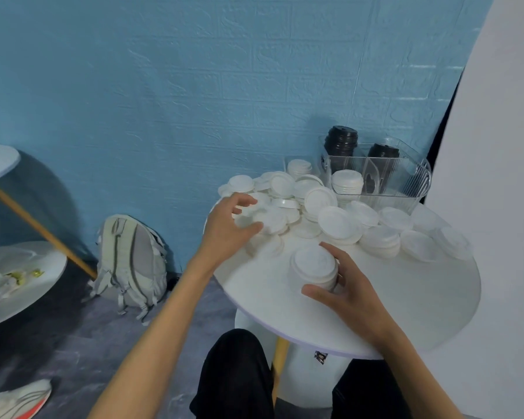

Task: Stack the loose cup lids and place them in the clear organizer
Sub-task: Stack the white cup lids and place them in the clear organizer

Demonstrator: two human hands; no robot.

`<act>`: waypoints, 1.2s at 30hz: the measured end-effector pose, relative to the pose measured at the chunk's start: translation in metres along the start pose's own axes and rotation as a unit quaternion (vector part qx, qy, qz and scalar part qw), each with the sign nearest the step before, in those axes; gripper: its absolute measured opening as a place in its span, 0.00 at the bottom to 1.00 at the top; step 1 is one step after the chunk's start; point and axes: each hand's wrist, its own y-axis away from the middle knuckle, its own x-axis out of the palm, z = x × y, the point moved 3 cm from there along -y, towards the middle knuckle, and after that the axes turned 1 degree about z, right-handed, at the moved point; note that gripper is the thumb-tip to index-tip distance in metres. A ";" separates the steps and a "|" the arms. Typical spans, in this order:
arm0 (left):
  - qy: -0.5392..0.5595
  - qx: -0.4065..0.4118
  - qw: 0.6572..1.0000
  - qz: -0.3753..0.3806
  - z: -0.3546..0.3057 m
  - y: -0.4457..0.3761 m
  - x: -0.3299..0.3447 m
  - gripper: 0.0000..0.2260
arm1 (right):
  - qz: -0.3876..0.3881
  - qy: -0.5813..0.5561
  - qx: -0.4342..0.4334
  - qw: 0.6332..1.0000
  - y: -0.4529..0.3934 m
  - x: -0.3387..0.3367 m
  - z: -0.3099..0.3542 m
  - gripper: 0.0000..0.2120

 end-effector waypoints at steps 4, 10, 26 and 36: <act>-0.151 -0.095 0.977 0.119 0.036 -0.024 -0.017 0.48 | 0.000 -0.006 -0.001 1.000 -0.001 0.000 0.000 0.44; -0.148 -0.132 0.953 0.227 0.051 -0.038 -0.011 0.48 | 0.003 -0.012 -0.001 1.000 -0.001 0.000 -0.001 0.43; 0.111 -0.015 0.992 0.056 -0.018 -0.015 -0.024 0.41 | -0.001 -0.003 -0.003 1.000 -0.002 0.000 -0.002 0.43; 0.226 0.041 0.964 0.137 -0.065 0.056 0.065 0.30 | 0.010 -0.017 -0.043 0.999 -0.002 0.001 0.007 0.38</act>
